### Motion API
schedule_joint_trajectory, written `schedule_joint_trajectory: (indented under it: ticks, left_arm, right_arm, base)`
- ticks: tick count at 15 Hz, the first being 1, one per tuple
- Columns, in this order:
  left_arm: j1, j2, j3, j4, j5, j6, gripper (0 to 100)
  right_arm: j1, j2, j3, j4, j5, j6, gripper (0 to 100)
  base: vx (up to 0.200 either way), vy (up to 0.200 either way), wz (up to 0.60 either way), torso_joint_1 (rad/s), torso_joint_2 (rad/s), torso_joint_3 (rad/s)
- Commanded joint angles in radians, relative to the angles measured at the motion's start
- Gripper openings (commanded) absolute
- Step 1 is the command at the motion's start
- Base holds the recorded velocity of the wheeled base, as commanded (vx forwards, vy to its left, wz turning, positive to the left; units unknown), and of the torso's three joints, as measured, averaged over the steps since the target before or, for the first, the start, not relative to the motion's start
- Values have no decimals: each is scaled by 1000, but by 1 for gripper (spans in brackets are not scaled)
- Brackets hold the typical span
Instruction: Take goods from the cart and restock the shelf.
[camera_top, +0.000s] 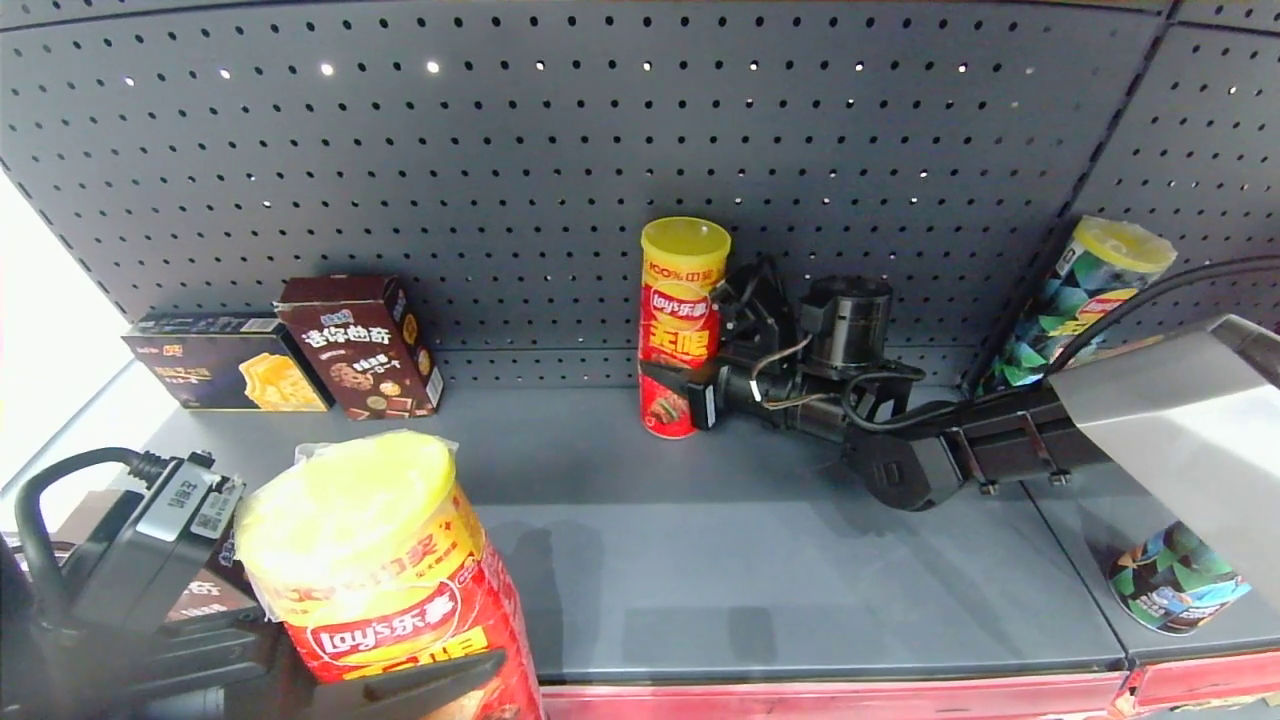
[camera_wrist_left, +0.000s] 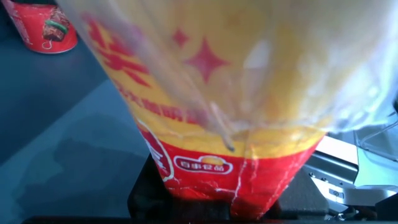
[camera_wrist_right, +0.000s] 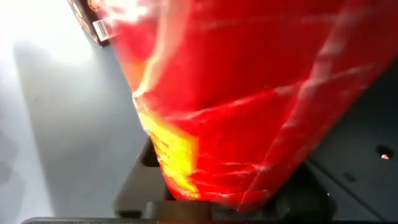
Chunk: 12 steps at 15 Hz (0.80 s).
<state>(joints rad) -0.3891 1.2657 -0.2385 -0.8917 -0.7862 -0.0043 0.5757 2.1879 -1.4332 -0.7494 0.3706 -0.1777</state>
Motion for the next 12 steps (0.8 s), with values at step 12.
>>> schedule_joint_trajectory:
  ticks: [12]
  left_arm:
    - [0,0,-1,-1,-1,0,0]
  right_arm:
    - [81,-436,573,-133,151,-8,0]
  base:
    - [0,0,0,0,0,0]
